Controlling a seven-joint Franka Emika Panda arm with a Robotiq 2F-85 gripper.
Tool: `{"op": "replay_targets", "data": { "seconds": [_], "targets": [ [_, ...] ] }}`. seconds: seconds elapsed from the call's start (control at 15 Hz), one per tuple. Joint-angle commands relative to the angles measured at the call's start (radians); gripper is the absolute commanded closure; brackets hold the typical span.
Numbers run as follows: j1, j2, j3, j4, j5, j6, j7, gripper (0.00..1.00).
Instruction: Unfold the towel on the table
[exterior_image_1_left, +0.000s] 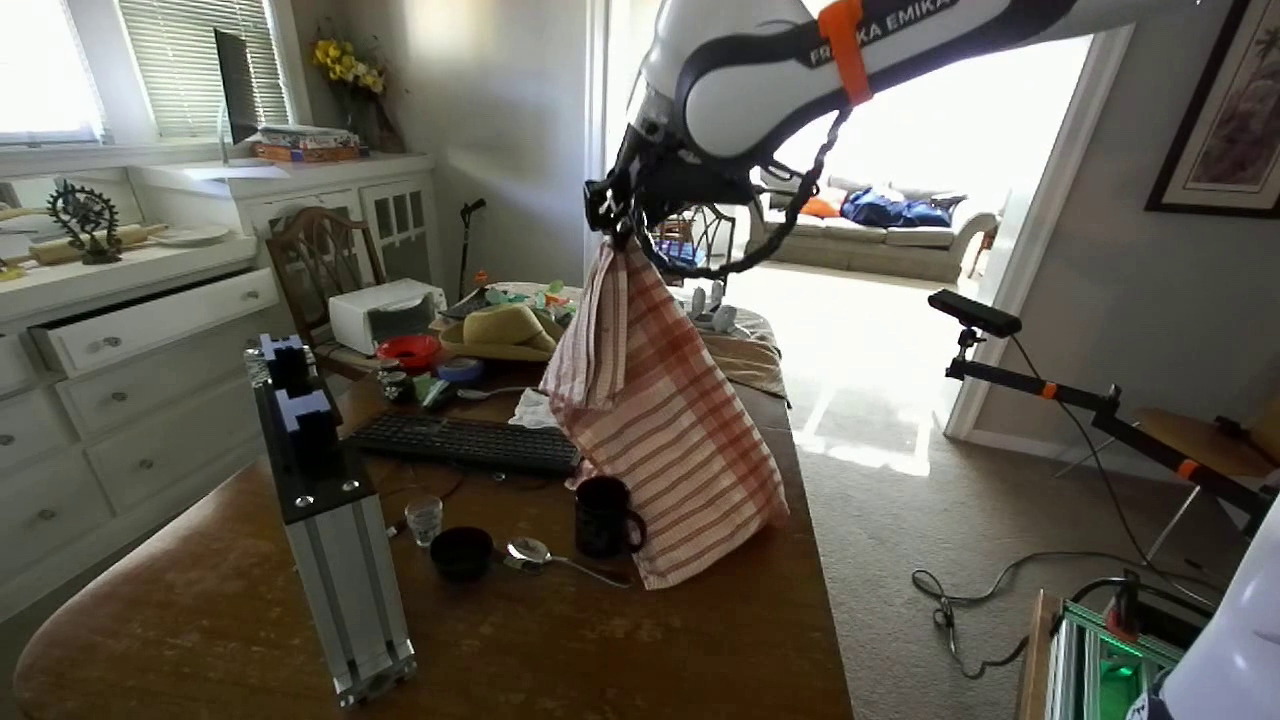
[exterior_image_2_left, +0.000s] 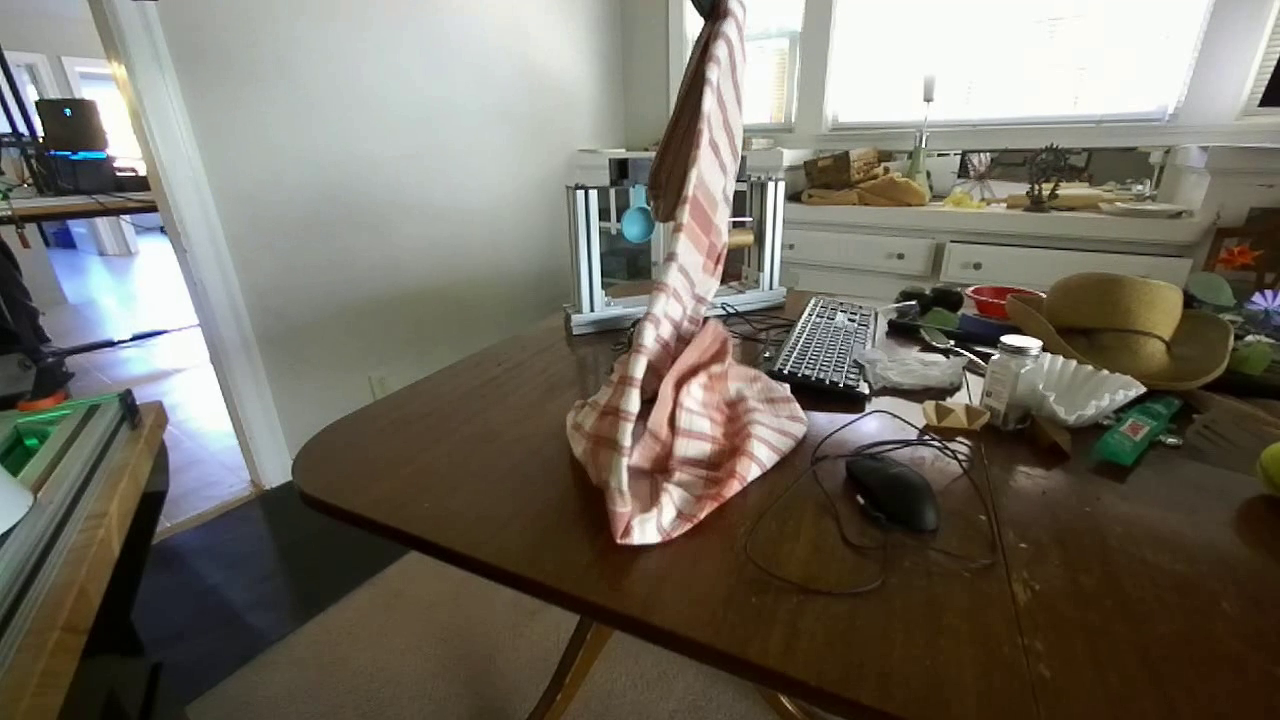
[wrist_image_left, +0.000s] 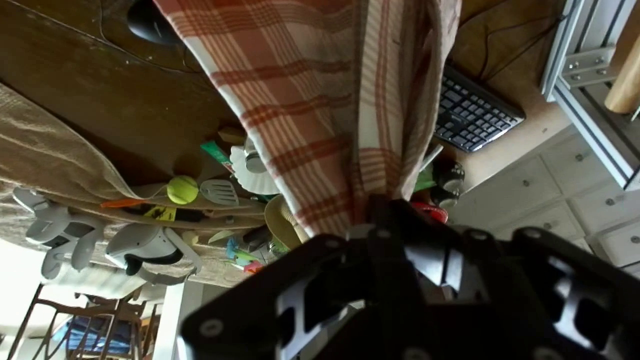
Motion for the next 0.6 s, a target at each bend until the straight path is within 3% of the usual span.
{"op": "replay_targets", "data": {
  "seconds": [0.0,0.2,0.53],
  "targets": [
    [0.045,0.018,-0.055,0.177,0.093,-0.176,-0.074,0.98],
    [0.047,0.022,-0.080,0.244,0.167,-0.274,-0.113,0.98],
    [0.024,0.002,-0.132,0.311,0.443,-0.396,-0.281,0.98]
  ]
}}
